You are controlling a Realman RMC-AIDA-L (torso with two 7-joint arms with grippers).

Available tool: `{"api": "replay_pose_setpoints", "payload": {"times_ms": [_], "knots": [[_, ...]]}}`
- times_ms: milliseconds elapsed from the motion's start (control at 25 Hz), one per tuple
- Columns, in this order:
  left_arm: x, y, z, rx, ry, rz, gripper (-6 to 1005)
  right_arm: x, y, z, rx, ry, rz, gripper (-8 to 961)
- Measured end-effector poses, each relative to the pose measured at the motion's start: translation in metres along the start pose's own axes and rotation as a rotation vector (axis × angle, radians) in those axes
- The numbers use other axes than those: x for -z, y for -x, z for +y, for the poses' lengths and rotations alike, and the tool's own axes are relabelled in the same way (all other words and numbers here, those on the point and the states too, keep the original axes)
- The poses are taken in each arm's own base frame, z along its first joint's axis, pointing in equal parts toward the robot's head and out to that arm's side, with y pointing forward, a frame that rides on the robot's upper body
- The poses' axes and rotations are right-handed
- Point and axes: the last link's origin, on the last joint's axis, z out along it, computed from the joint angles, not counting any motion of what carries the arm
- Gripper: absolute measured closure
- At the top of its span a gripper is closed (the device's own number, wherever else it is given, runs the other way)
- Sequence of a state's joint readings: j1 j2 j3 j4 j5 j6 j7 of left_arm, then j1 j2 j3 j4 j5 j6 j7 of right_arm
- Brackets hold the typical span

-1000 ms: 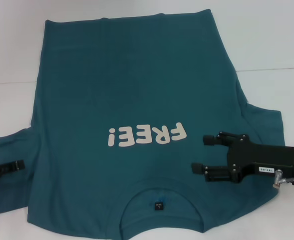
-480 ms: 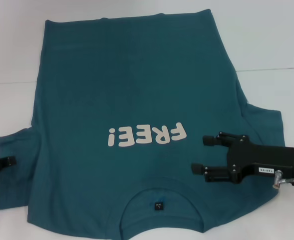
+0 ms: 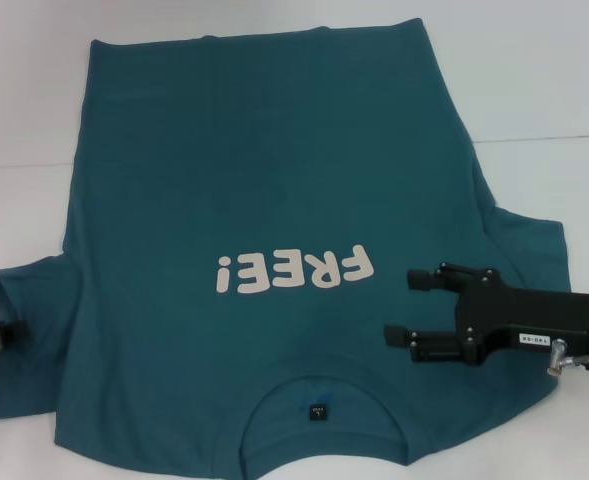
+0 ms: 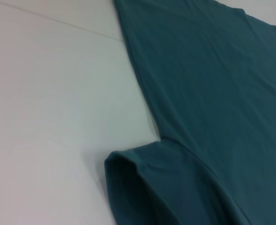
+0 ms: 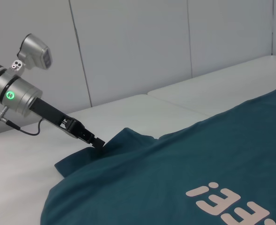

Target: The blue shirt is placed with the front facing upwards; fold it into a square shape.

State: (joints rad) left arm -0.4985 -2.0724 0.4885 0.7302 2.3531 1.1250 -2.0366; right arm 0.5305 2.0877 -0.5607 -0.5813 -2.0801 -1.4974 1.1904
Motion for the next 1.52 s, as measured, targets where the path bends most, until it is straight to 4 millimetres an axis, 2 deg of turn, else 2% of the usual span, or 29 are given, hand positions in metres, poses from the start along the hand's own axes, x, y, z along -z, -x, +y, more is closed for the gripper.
{"api": "replay_pose_setpoints", "payload": {"times_ms": [320,840,1040,1400,1520], "knots": [[0.002,-0.010,0.001,-0.029,-0.006,0.011,967,0.001,0.001,-0.002,-0.018,-0.006,-0.001,23],[0.004,-0.023,0.004,-0.070,-0.008,0.016,916,0.003,0.001,-0.002,-0.034,-0.012,-0.003,22],[0.016,-0.023,-0.004,0.006,-0.027,0.036,896,0.003,0.001,-0.002,-0.036,-0.014,-0.004,23],[0.025,-0.022,-0.004,0.091,-0.001,0.001,861,0.003,0.002,-0.002,-0.036,-0.015,-0.009,23],[0.023,-0.018,-0.006,0.081,-0.024,-0.029,750,0.003,0.002,-0.003,-0.035,-0.015,-0.010,23]]}}
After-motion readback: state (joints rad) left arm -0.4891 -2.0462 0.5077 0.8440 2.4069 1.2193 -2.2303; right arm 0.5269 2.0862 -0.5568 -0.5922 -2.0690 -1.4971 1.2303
